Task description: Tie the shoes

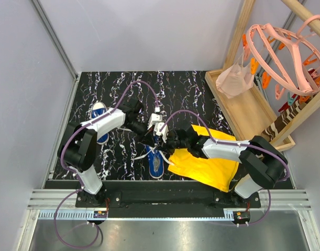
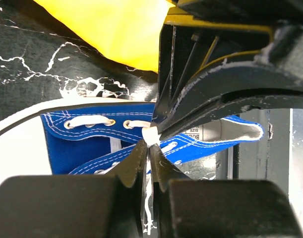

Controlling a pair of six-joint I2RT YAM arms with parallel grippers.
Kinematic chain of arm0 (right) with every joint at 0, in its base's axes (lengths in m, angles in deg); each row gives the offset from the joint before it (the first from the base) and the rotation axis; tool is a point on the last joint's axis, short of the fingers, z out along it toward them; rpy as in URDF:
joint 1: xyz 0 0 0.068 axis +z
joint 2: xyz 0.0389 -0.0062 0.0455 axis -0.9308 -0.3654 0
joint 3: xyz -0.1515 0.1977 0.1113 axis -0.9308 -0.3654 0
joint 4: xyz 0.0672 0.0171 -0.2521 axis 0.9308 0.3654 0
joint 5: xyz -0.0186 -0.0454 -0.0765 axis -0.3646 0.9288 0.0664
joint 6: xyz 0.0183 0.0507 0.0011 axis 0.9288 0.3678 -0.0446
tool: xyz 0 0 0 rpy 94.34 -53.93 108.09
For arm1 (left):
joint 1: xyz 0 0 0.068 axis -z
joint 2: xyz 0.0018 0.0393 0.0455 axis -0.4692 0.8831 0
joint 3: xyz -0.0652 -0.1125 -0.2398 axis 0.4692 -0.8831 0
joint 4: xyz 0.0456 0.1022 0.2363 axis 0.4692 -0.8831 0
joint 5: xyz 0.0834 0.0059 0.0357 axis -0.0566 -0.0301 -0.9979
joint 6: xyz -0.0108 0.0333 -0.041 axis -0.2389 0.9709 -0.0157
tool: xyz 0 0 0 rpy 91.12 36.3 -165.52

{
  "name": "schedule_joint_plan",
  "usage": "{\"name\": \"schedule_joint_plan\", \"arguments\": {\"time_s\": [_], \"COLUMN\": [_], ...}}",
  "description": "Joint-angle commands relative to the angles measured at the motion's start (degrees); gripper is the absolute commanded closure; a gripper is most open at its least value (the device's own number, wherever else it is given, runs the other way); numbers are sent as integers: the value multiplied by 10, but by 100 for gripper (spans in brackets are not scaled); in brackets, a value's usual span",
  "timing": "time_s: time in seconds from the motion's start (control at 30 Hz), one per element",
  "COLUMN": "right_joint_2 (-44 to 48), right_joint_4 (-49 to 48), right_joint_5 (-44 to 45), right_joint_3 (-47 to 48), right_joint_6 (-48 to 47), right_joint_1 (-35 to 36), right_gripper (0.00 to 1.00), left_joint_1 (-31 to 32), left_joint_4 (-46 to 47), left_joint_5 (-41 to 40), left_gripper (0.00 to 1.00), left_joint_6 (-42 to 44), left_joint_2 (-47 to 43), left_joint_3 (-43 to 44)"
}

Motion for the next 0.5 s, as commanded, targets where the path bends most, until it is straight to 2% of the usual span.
{"name": "schedule_joint_plan", "arguments": {"time_s": [0.0, 0.17, 0.2, 0.23, 0.27, 0.33, 0.37, 0.47], "right_joint_2": [-4, 3, 6, 9, 9, 11, 10, 4], "right_joint_4": [-21, -10, -9, -5, 0, 4, -1, -5], "right_joint_5": [15, 23, 24, 24, 25, 25, 25, 25], "right_joint_3": [28, 28, 28, 28, 29, 30, 29, 26], "right_joint_6": [9, 16, 18, 20, 22, 24, 23, 19], "right_joint_1": [2, 1, 1, 1, 1, 1, 2, 1], "right_gripper": [100, 97, 95, 86, 84, 88, 95, 100], "left_joint_1": [5, 5, 5, 5, 6, 5, 5, 5], "left_joint_4": [13, 37, 41, 48, 48, 49, 49, 48], "left_joint_5": [-5, -16, -19, -20, -20, -19, -16, -5], "left_gripper": [98, 100, 100, 100, 100, 100, 100, 96], "left_joint_6": [30, 43, 41, 40, 39, 39, 39, 39], "left_joint_2": [-33, -56, -61, -65, -64, -66, -66, -66], "left_joint_3": [-10, -35, -42, -44, -44, -44, -44, -44]}}
